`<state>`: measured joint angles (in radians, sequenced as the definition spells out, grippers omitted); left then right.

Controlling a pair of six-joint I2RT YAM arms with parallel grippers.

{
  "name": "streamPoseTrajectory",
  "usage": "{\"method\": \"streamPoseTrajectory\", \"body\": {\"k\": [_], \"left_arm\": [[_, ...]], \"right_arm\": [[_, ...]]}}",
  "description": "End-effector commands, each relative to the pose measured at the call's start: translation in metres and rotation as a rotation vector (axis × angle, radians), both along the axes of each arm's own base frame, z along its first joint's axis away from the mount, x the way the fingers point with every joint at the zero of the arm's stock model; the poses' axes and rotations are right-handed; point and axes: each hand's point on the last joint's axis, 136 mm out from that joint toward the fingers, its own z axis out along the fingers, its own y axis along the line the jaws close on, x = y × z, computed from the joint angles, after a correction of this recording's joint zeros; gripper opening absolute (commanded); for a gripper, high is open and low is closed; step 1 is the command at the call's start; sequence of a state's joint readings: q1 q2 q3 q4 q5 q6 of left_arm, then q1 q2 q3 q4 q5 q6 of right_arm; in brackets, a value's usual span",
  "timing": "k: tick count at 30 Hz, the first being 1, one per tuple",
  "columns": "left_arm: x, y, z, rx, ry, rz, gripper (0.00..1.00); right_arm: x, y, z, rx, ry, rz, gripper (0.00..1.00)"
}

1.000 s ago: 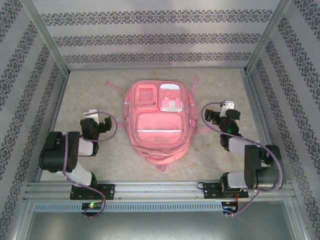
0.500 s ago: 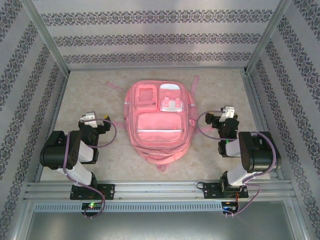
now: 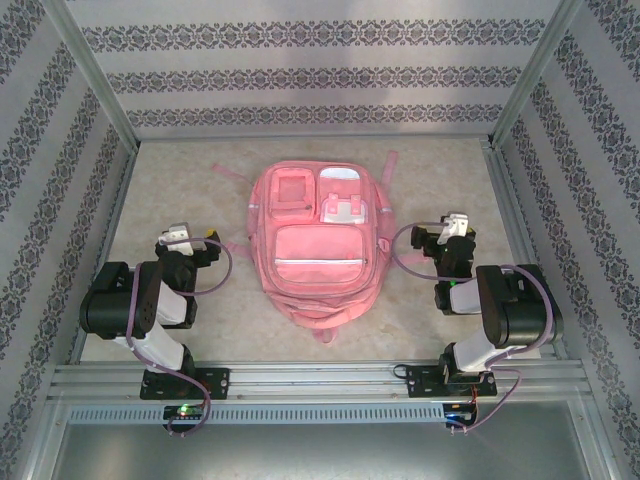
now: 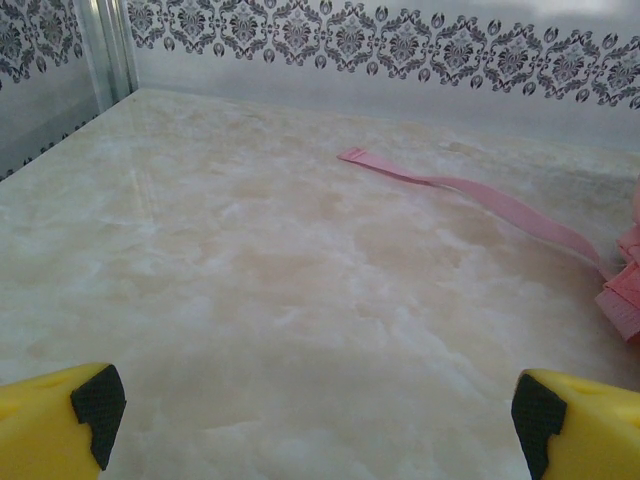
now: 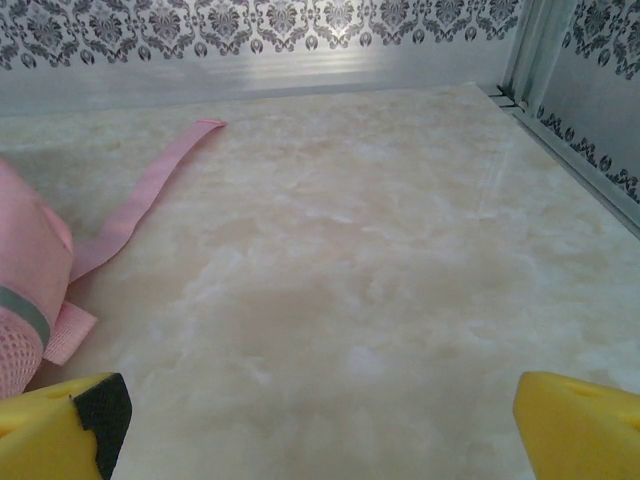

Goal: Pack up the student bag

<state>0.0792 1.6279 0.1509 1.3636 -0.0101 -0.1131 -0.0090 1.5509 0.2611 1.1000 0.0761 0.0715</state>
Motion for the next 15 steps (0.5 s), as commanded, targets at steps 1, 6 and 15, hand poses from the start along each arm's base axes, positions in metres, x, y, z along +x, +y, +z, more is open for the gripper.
{"method": "streamPoseTrajectory", "body": {"k": [1,6,15], "left_arm": [[0.005,0.002,0.013,-0.004,-0.054,0.000,1.00],[-0.001,0.005,0.012,-0.010,-0.054,0.024,1.00],[-0.001,0.005,0.012,-0.010,-0.055,0.024,1.00]], "right_arm": [[0.015,0.029,0.012,-0.005,-0.006,0.168,0.98],[0.004,0.043,0.016,-0.021,-0.055,0.255,0.98],[0.002,0.045,0.017,-0.028,-0.068,0.263,0.98]]}}
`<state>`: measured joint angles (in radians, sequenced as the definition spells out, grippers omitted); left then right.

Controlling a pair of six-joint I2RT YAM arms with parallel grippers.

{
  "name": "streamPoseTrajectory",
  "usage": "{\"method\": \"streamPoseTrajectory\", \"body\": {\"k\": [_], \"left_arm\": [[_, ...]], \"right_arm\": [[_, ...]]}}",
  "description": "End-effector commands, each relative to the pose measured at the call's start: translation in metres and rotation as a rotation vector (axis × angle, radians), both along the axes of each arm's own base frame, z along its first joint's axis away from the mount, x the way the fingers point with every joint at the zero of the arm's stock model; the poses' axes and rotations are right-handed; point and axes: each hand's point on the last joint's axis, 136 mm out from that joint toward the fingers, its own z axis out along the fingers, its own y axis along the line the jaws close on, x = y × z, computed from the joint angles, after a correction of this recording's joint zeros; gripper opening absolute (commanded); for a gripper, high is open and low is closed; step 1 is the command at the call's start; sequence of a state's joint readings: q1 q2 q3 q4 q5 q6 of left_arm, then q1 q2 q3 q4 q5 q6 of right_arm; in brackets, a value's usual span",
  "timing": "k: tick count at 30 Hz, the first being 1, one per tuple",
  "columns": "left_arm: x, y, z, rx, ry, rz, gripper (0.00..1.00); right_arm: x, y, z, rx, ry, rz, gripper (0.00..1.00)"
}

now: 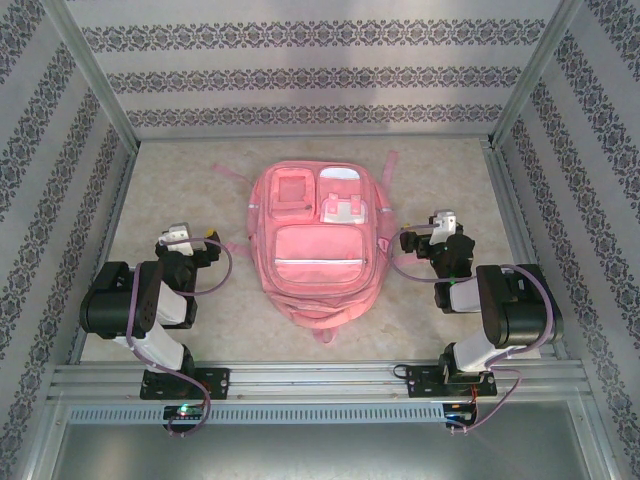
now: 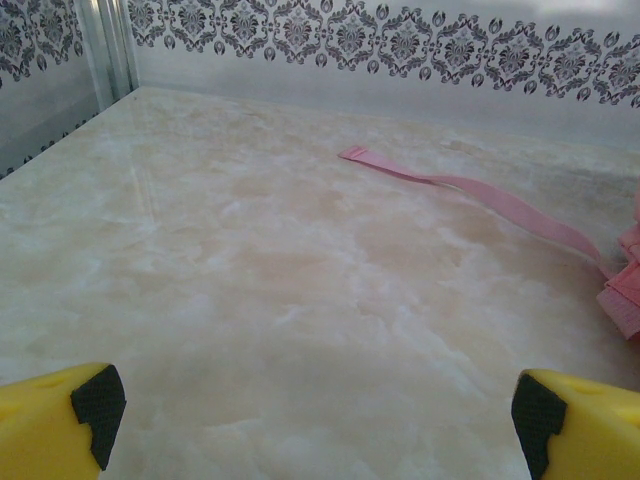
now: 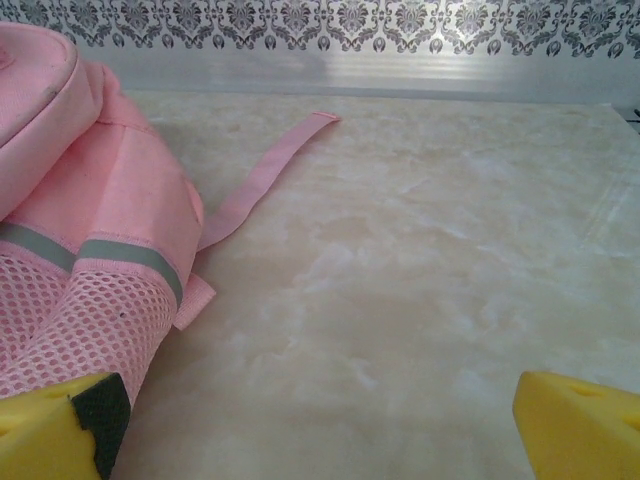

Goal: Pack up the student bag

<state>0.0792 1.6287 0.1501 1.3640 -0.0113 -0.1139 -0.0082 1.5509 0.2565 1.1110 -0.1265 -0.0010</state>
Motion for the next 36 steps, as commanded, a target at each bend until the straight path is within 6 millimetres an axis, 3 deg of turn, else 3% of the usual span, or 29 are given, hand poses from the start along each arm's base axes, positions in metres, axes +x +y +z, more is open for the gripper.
{"method": "streamPoseTrajectory", "body": {"k": [1,36], "left_arm": [[-0.0007,0.0052,0.0120,-0.010,-0.055,0.023,1.00],[0.0054,0.0017,0.0134,-0.001,-0.058,-0.001,1.00]], "right_arm": [[0.0027,0.0104,0.0157,-0.006,-0.060,0.048,0.98],[0.0024,0.0107,0.0160,-0.006,-0.062,0.050,0.98]]}}
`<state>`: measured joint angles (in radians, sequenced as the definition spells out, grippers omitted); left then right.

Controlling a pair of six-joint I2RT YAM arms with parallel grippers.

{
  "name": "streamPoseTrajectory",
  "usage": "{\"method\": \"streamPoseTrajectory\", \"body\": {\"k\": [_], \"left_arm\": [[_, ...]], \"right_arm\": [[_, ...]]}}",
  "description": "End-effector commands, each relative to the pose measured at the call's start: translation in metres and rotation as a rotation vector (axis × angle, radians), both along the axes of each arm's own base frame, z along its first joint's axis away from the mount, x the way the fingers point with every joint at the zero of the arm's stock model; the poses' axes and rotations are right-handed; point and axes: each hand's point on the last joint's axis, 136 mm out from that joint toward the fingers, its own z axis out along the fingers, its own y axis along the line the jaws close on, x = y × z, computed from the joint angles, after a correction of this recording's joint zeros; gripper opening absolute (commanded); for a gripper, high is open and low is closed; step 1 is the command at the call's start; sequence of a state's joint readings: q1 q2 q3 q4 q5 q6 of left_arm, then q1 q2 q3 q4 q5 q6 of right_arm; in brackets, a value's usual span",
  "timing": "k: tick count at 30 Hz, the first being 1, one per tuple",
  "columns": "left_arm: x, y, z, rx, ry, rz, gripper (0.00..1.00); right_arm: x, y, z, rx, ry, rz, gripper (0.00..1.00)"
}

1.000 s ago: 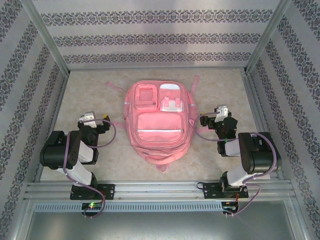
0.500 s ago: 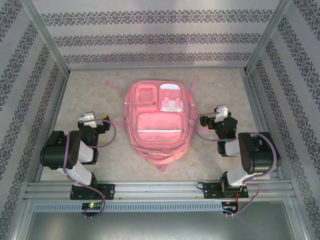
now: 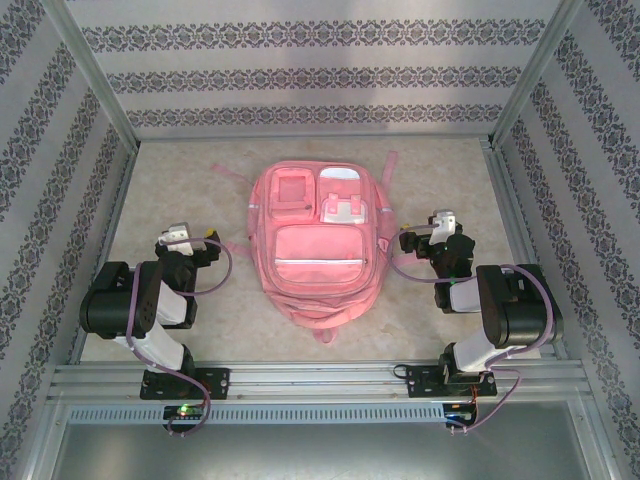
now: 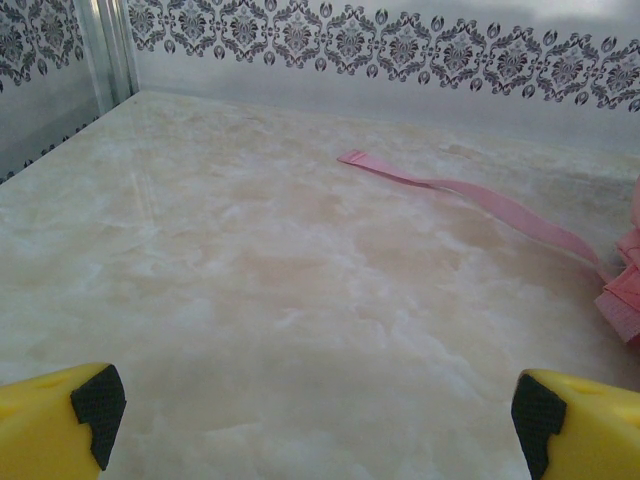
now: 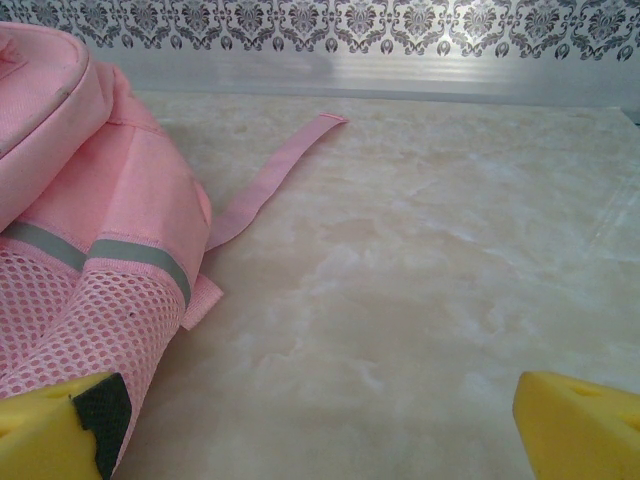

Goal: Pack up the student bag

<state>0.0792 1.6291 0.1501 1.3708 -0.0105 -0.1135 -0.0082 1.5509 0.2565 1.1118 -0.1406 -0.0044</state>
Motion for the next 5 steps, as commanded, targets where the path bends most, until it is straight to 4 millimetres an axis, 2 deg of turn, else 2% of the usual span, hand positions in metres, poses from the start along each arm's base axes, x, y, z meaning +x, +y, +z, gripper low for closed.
{"method": "streamPoseTrajectory", "body": {"k": [1,5], "left_arm": [[0.0056,0.0010,0.0114,-0.003,-0.048,-0.007,1.00],[-0.0002,0.0048,0.0105,-0.008,-0.049,0.020,1.00]], "right_arm": [[0.0023,0.0083,0.0152,-0.006,-0.059,0.035,0.98],[0.0025,0.0083,0.0156,-0.006,-0.061,0.035,0.98]]}}
